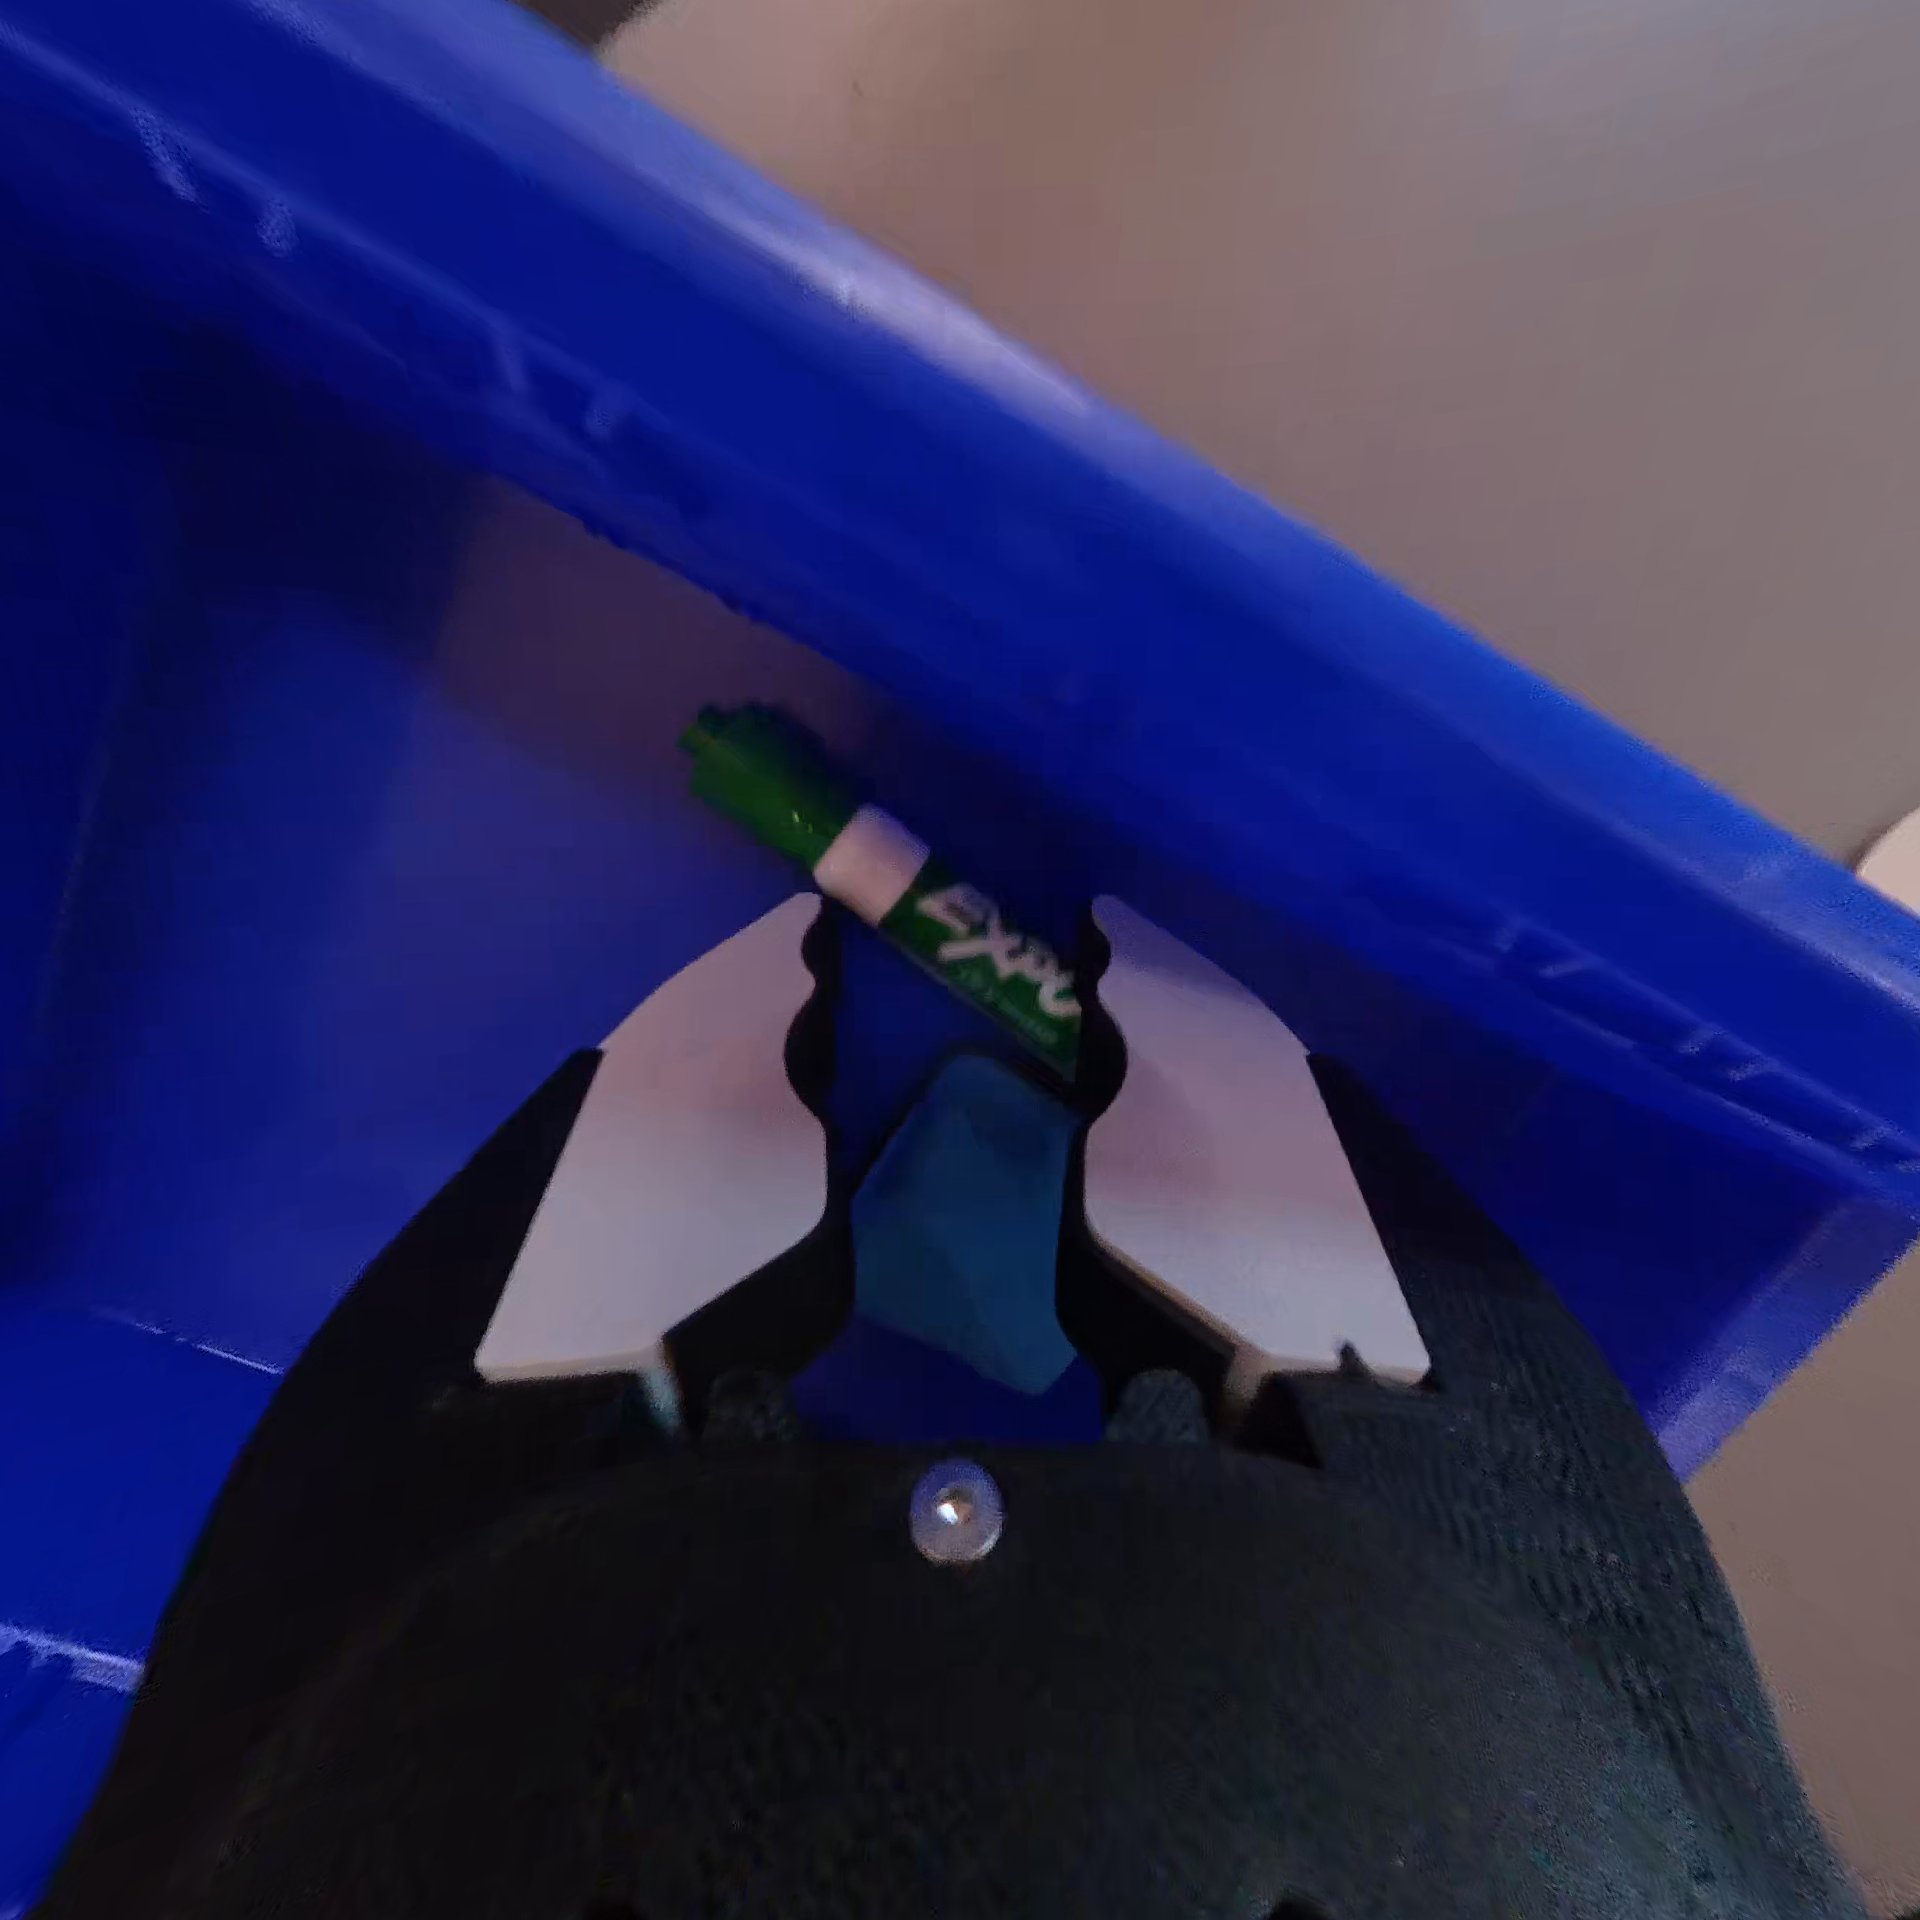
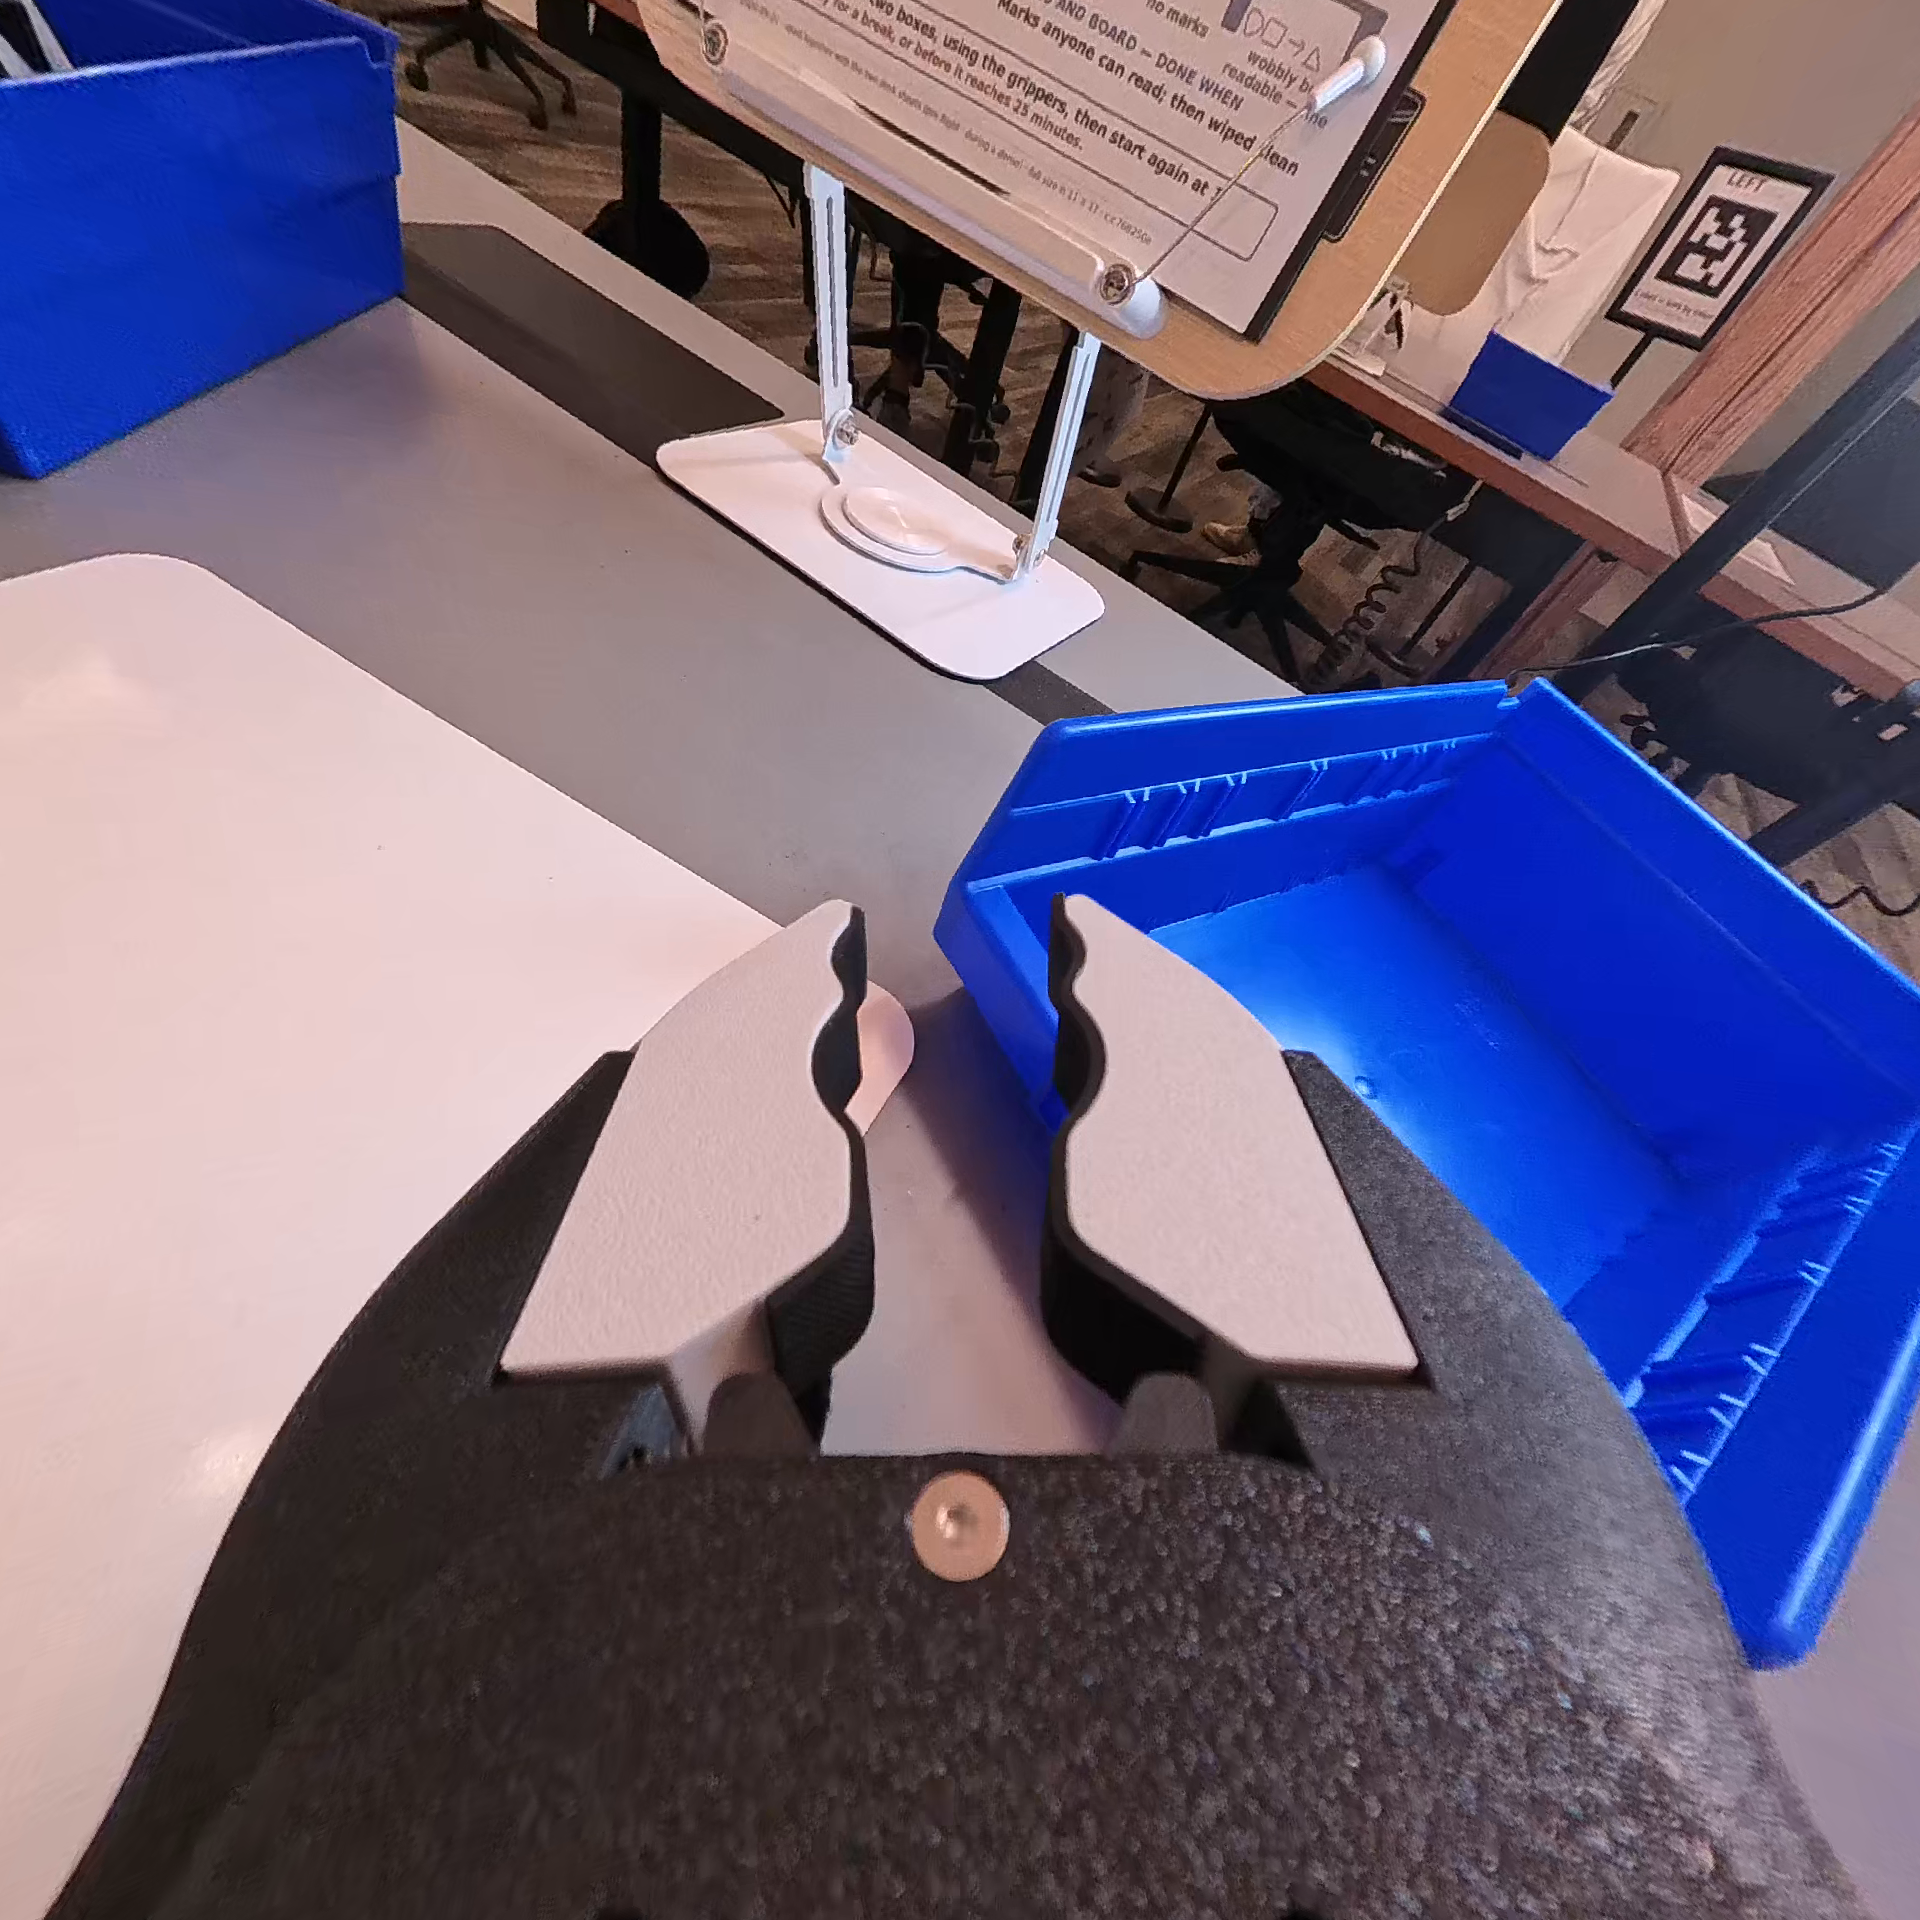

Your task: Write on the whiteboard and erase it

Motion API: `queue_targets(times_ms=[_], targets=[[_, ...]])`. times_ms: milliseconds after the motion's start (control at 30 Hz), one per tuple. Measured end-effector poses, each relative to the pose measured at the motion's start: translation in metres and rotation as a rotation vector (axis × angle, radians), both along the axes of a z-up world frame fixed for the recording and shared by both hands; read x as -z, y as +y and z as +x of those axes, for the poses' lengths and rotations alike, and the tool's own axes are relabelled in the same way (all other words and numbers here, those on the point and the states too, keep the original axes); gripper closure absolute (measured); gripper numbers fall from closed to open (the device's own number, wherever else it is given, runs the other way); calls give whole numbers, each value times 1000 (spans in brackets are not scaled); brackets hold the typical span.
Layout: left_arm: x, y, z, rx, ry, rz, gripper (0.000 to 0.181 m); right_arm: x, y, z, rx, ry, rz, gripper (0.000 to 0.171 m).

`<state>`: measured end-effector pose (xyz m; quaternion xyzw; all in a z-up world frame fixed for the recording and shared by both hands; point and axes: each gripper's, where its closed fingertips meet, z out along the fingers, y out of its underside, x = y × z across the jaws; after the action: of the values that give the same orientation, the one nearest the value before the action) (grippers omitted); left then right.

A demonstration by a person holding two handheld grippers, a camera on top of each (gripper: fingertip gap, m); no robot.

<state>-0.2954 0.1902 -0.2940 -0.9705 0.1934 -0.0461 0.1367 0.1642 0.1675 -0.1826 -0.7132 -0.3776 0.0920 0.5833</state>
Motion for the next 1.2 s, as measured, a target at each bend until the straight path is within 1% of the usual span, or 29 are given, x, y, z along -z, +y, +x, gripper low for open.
queue_targets(times_ms=[100,233,267,333,467,500,533,600,633,700,867,933,1033,1133,1200], targets=[[-2,-2,7,-7,-62,-29,130,-4,0,3,6,11,12,138],[-19,6,13,-35,-142,29,130,-9,0,7,18,29,26,138],[-22,8,15,-39,-157,35,134,-9,0,8,20,33,27,138],[-22,8,15,-43,-150,32,134,-11,0,8,21,41,29,138],[-9,4,16,-40,-114,-10,128,-8,0,6,13,43,17,138],[-4,4,11,-45,-68,-15,127,-6,1,6,12,37,13,138],[1,5,1,-42,22,-9,126,-4,1,6,13,31,9,138],[0,6,2,-36,34,-11,134,-1,2,7,17,25,1,138],[0,6,2,-31,40,-19,134,0,3,7,18,25,-2,138],[0,6,0,-14,47,-33,149,1,3,7,20,26,-6,138],[-3,3,-11,14,90,-30,160,-2,2,7,20,30,6,138],[-21,3,-16,17,67,53,161,-6,0,4,17,28,29,138],[-77,-2,-13,30,-12,272,162,-14,-7,-7,-17,24,86,137],[-152,-19,30,101,-289,567,162,-22,-24,-32,-102,31,142,135],[-203,-45,82,222,-590,761,163,-27,-42,-61,-196,66,144,133]])
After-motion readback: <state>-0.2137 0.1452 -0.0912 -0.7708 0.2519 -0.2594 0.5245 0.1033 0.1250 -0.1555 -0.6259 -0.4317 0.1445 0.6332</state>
